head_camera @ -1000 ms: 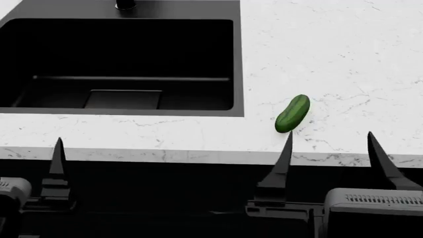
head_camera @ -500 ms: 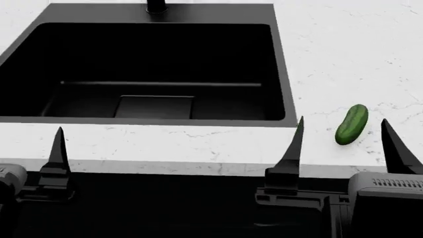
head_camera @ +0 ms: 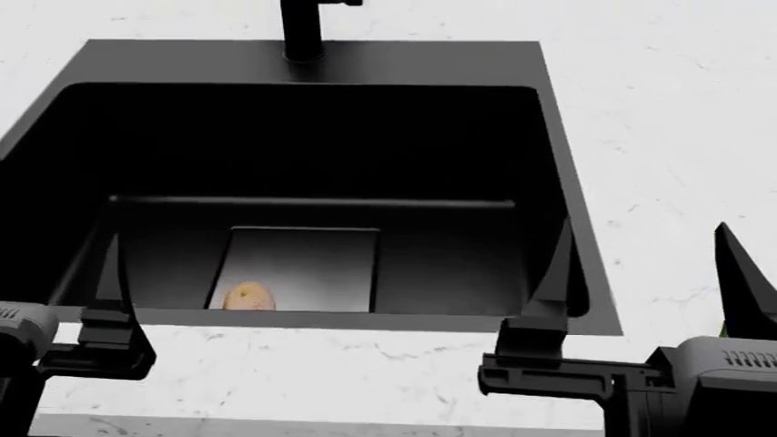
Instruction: Pick the pickle from the counter and place it in the sink
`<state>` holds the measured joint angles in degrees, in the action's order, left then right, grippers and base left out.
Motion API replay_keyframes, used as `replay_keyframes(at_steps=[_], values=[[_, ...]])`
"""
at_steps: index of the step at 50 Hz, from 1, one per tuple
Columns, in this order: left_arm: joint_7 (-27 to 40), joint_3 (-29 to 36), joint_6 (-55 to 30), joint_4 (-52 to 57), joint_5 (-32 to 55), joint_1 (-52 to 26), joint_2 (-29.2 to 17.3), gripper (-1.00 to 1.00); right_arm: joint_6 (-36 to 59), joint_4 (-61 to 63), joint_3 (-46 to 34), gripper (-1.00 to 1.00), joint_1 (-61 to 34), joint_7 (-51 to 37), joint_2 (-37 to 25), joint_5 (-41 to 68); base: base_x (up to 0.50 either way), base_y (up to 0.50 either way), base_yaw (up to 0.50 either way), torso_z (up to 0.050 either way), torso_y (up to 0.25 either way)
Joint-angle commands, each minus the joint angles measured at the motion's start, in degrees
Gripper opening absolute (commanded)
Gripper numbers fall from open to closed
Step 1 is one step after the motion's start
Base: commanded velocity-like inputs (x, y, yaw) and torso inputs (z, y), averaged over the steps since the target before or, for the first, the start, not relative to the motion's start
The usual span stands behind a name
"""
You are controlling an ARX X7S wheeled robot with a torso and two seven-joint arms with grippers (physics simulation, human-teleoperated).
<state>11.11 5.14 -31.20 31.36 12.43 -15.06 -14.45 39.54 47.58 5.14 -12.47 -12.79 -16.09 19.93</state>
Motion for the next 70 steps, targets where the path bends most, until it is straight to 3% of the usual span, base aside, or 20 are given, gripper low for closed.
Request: replay_keyframes(at_steps=[1,18,28,35,41,46,51,59,70], values=[[0.30,0.55,-0.11,-0.02,0.11,-0.33,-0.12,1.00,-1.11,0.08,1.03,1.00,0.92,-0.15,0.19,0.92,0.39,0.09,0.00,0.000,0.000],[0.37,0.77,0.49,-0.64,0.63,-0.23,-0.56,1.00,5.14,2.67,2.60,1.00,0.33,-4.35,-0.34,1.57,0.18,0.03,0.00,0.000,0.000],[0.40,0.69,0.90,-0.88,0.98,-0.11,-0.95,1.00,31.40,10.71,13.67,1.00,-10.61,-10.05,-2.24,12.36,0.00,0.00,0.00,0.000,0.000],[0.42,0.46,1.60,-1.35,1.19,0.34,-1.20,1.00,50.31,11.76,25.74,1.00,-22.17,-20.03,-5.10,33.11,0.00,0.00,0.00,0.000,0.000],[0.43,0.63,2.06,-1.82,1.22,0.41,-1.32,1.00,49.12,1.65,28.20,1.00,-25.60,-52.49,-15.97,69.88,0.00,0.00,0.00,0.000,0.000],[0.55,1.00,2.26,-2.37,0.78,0.49,-1.68,1.00,43.02,-3.17,24.25,1.00,-24.59,-67.34,-23.89,84.31,0.00,0.00,0.00,0.000,0.000],[0.77,1.12,2.95,-2.79,0.45,0.79,-1.83,1.00,37.42,-5.78,18.61,1.00,-24.38,-76.14,-31.19,92.15,0.00,0.00,0.00,0.000,0.000],[0.89,1.52,3.80,-3.76,0.23,1.07,-1.88,1.00,27.86,-7.49,11.60,1.00,-22.01,-76.60,-39.15,92.67,0.00,0.00,0.00,0.000,0.000],[0.81,1.92,4.14,-4.37,0.58,0.71,-1.91,1.00,22.60,-9.50,10.24,1.00,-20.27,-75.28,-39.31,93.19,0.00,0.00,0.00,0.000,0.000]])
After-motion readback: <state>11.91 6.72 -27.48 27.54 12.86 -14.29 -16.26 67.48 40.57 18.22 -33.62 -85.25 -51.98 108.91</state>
